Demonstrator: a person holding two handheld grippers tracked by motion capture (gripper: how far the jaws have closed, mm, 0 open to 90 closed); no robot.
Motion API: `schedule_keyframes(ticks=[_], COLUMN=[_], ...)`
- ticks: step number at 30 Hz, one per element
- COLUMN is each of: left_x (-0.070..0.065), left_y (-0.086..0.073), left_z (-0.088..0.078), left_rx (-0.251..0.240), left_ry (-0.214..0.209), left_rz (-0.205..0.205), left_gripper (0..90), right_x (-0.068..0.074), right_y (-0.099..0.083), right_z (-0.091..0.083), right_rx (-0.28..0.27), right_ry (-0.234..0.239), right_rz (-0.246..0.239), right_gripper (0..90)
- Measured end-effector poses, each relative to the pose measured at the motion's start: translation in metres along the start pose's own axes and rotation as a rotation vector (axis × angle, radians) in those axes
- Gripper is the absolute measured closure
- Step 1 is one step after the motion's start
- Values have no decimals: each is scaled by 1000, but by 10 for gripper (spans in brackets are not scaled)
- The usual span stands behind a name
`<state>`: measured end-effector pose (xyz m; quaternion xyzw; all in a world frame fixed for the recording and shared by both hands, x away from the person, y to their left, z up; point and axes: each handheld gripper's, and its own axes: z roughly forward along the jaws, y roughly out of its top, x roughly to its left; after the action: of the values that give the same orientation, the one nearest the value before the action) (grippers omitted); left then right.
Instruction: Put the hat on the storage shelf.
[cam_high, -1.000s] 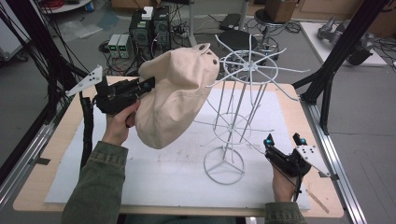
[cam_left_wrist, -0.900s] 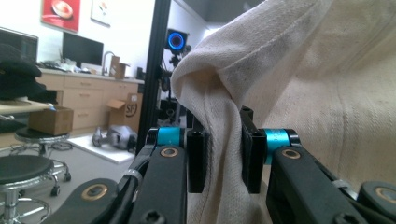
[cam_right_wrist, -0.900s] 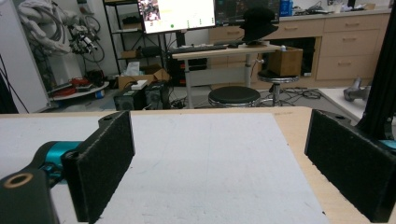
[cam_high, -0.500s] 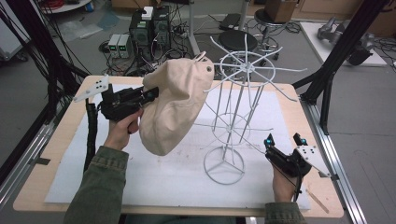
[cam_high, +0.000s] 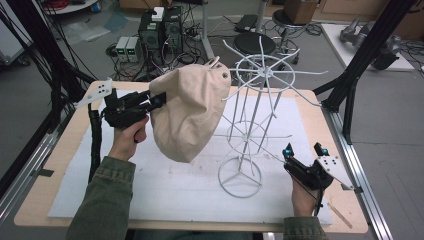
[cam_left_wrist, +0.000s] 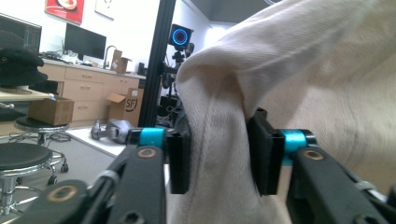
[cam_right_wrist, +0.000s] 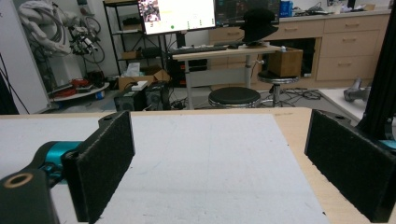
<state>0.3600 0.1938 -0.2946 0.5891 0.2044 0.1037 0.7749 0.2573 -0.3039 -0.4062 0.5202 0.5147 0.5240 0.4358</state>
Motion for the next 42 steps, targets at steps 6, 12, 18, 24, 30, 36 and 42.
schedule_keyframes(ticks=[6,12,18,24,30,36,42], left_x=[0,-5,-7,-7,-11,-15,-21], left_y=[1,6,13,16,23,27,24], left_z=[-1,-8,-16,-21,-31,-44,-73], left_rx=[-4,-39,-77,-61,-72,-46,-49], left_ry=[22,44,84,154,240,399,556], left_rz=[3,33,44,69,111,189,248], left_gripper=[444,299,254,200,181,179,177], right_x=[0,0,0,-1,0,0,0], right_y=[0,0,0,1,0,0,0], right_z=[0,0,0,-1,-1,-1,-1], right_rx=[1,-1,-3,-5,-1,-1,-1], right_ry=[0,0,-1,-5,1,-1,2], right_rz=[-1,2,-4,-2,-1,1,-4], right_gripper=[75,75,75,75,75,75,75])
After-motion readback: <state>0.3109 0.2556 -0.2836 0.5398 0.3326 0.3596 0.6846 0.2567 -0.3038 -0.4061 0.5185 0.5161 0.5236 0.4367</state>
